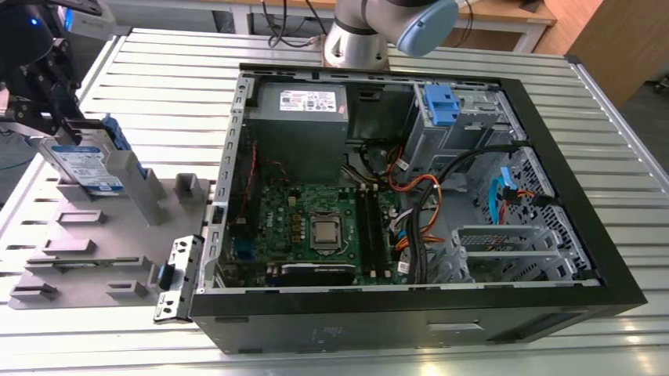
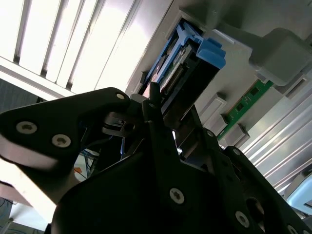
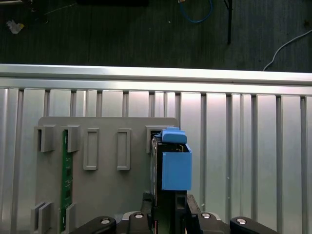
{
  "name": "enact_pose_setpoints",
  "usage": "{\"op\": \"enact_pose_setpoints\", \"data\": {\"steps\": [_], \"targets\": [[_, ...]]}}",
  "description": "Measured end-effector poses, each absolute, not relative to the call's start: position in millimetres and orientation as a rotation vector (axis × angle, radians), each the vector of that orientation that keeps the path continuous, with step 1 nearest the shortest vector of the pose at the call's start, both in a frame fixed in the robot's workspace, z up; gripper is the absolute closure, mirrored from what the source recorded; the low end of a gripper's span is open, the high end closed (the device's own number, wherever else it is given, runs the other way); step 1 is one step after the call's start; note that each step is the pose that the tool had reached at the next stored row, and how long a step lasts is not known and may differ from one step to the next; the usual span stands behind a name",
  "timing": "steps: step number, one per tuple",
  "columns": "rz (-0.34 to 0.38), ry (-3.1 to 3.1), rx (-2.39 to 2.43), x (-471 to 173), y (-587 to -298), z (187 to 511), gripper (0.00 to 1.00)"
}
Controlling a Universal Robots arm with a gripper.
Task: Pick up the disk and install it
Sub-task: 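Pick up the disk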
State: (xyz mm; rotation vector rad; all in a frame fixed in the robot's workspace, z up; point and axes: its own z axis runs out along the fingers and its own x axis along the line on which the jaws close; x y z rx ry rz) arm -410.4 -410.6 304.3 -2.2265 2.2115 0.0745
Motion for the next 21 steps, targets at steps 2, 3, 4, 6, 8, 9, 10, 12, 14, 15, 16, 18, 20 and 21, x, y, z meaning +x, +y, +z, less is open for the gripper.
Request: {"op": "enact_pose_setpoints", "data": {"steps": [2, 3, 4, 6, 8, 9, 10, 12, 14, 15, 16, 18, 20, 21], "targets": [[0.074, 2.212, -2.226, -410.4, -410.5, 304.4, 0.62], [0.075, 2.212, -2.227, -410.4, -410.5, 304.4, 0.62], [0.075, 2.212, -2.227, -410.3, -410.2, 304.5, 0.62], [0.075, 2.212, -2.226, -410.4, -409.4, 304.4, 0.62], [0.075, 2.211, -2.227, -410.4, -409.4, 304.3, 0.62], [0.075, 2.211, -2.227, -410.4, -409.3, 304.2, 0.62], [0.075, 2.211, -2.226, -410.4, -409.2, 303.8, 0.62], [0.075, 2.211, -2.226, -410.4, -409.3, 302.9, 0.62], [0.075, 2.212, -2.227, -410.4, -409.3, 302.6, 0.62], [0.075, 2.212, -2.226, -410.4, -409.3, 302.4, 0.62], [0.075, 2.211, -2.226, -410.4, -409.2, 302.2, 0.62], [0.075, 2.211, -2.226, -410.4, -409.2, 302.0, 0.62], [0.075, 2.211, -2.226, -410.4, -409.2, 301.9, 0.62], [0.075, 2.211, -2.226, -410.4, -409.2, 301.9, 0.62]]}}
